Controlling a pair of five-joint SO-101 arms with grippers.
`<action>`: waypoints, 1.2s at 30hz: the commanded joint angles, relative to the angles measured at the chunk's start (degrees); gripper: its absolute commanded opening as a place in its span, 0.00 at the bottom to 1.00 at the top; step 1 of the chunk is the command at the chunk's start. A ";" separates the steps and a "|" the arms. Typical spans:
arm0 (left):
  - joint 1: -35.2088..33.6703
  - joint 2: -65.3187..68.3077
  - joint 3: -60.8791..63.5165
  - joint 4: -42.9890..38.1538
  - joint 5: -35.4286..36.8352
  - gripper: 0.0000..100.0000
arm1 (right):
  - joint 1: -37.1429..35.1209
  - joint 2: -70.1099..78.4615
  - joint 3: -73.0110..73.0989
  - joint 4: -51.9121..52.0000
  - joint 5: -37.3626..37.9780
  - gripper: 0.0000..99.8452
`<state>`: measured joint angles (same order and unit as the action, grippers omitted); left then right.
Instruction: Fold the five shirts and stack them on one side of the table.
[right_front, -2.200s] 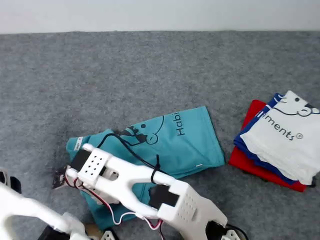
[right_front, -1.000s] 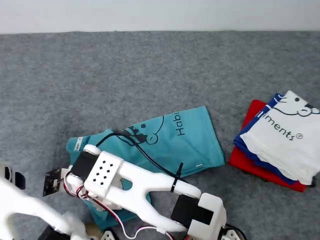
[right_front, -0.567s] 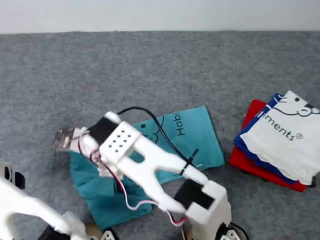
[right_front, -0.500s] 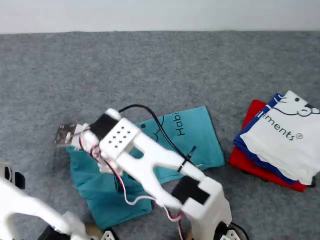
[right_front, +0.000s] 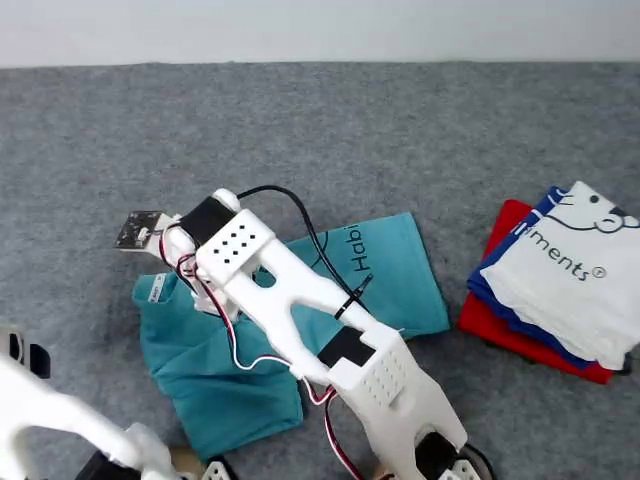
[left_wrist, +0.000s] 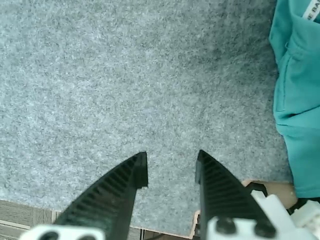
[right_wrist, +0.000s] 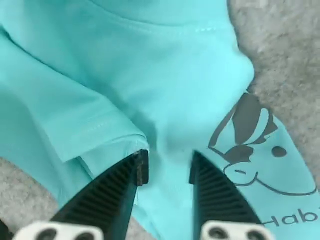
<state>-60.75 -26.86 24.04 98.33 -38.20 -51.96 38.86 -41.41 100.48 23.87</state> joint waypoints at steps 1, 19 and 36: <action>0.35 -1.93 -0.31 -0.79 -0.09 0.17 | -0.66 -6.55 2.46 2.51 0.35 0.04; 0.35 -1.58 -0.48 -0.79 -0.35 0.17 | -10.07 -3.74 12.57 -8.40 1.58 0.01; 0.18 -1.49 -0.22 -1.67 -0.35 0.17 | -2.24 12.79 -24.70 -6.20 -3.78 0.02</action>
<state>-60.75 -26.86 24.04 97.71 -38.20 -55.56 51.96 -59.96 90.11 20.88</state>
